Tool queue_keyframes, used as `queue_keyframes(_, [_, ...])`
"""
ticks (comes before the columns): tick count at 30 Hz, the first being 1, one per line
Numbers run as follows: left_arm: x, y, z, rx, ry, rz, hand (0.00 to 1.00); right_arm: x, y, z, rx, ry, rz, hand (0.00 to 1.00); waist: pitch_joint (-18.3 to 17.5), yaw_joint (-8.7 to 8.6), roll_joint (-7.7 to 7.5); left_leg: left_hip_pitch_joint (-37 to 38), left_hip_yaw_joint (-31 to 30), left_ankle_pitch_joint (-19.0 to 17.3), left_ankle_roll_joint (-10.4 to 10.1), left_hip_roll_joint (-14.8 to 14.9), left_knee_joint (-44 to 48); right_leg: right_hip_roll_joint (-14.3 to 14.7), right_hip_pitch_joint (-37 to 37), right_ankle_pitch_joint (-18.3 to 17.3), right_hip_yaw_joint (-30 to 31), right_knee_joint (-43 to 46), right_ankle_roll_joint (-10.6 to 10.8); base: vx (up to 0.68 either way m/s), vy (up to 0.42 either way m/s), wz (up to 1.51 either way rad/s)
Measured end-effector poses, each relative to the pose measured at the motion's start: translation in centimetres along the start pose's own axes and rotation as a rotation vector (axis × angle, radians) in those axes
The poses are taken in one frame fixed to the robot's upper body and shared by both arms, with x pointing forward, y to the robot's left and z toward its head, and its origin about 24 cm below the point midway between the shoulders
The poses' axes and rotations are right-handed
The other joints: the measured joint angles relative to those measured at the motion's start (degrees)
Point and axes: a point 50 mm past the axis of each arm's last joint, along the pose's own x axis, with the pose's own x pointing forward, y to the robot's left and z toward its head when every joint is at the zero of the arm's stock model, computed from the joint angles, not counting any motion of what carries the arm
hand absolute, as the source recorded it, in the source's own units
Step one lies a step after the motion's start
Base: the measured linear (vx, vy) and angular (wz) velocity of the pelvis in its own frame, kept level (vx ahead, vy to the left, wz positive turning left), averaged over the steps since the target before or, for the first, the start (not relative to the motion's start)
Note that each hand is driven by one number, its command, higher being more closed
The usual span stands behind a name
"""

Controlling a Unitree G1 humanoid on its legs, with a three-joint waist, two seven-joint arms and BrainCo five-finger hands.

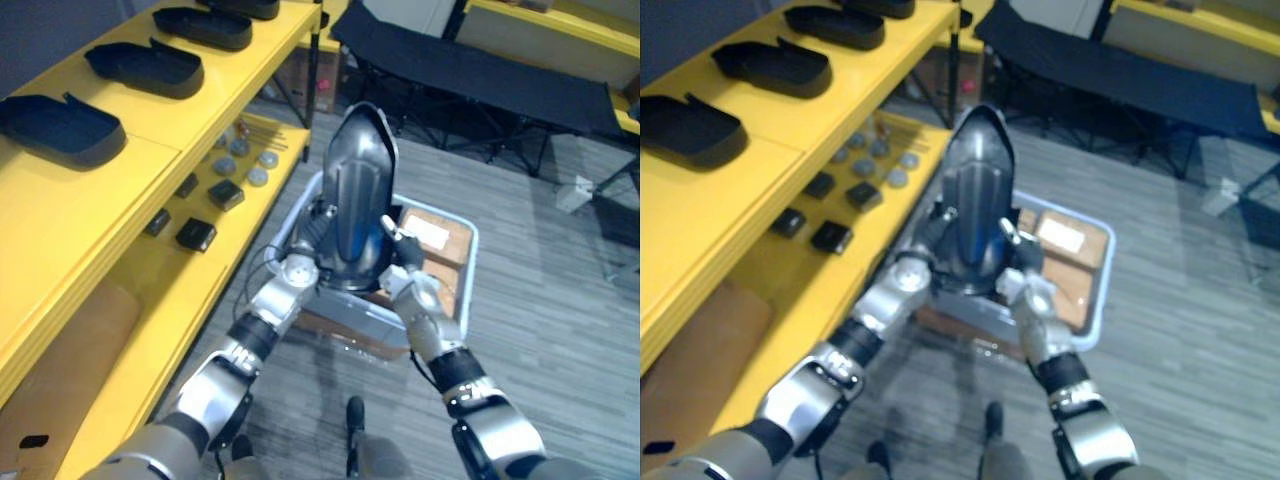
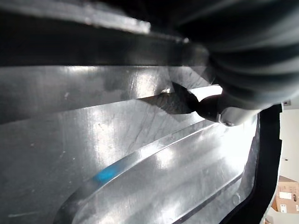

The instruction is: Walk over and take plastic housings, then place them on the shelf

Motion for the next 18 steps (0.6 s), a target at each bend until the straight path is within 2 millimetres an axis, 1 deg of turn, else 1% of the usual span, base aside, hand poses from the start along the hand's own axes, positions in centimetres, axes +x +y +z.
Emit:
queue_keyframes(5, [0.2,0.3,-0.4,-0.025,0.027,0.014,1.00,0.0,-0.9,0.1,0.049,0.003,-0.020,0.00,0.0,-0.44,0.01,0.8,0.0,0.0,0.0,-0.2,-0.6,-0.1,0.6,0.2,-0.1,0.0,0.0,0.03,-0.001,0.01])
queue_keyframes(7, [0.3,0.6,-0.1,-0.074,0.022,0.028,1.00,0.1,-2.2,0.2,0.085,0.004,-0.078,0.00,0.0,-0.26,-0.01,0.9,0.0,0.0,0.0,-0.4,-1.1,0.0,0.6,0.2,-0.1,0.0,0.1,0.04,0.010,0.03])
queue_keyframes(8, [0.4,0.9,0.1,-0.100,0.014,0.044,1.00,0.0,-3.5,0.0,0.102,0.009,-0.132,0.00,-0.1,-0.09,0.00,1.0,0.0,-0.1,0.1,-0.5,-1.1,0.0,0.7,0.2,-0.1,0.0,0.1,0.04,0.022,0.00])
queue_keyframes(10, [0.5,1.4,0.2,-0.108,0.004,0.062,1.00,-0.3,-4.5,-0.3,0.108,0.017,-0.166,0.00,-0.1,-0.10,0.01,1.0,0.1,-0.2,0.1,-0.5,-1.1,0.0,0.7,0.2,-0.1,0.0,0.2,0.02,0.011,0.00])
queue_keyframes(17, [0.5,1.5,0.2,-0.110,-0.002,0.070,1.00,-0.4,-4.8,-0.4,0.092,0.017,-0.169,0.00,-0.2,-0.19,0.13,0.7,0.0,-0.7,0.2,-0.6,-0.3,0.0,0.7,0.4,0.0,0.0,0.4,0.00,0.000,0.00])
queue_keyframes(18, [0.5,1.6,0.3,-0.103,-0.009,0.076,1.00,-0.4,-4.8,-0.4,0.069,0.014,-0.170,0.00,-0.2,-0.15,0.16,0.5,0.1,-1.0,0.2,-0.6,0.3,0.0,0.7,0.4,0.1,0.0,0.4,-0.02,-0.002,-0.03])
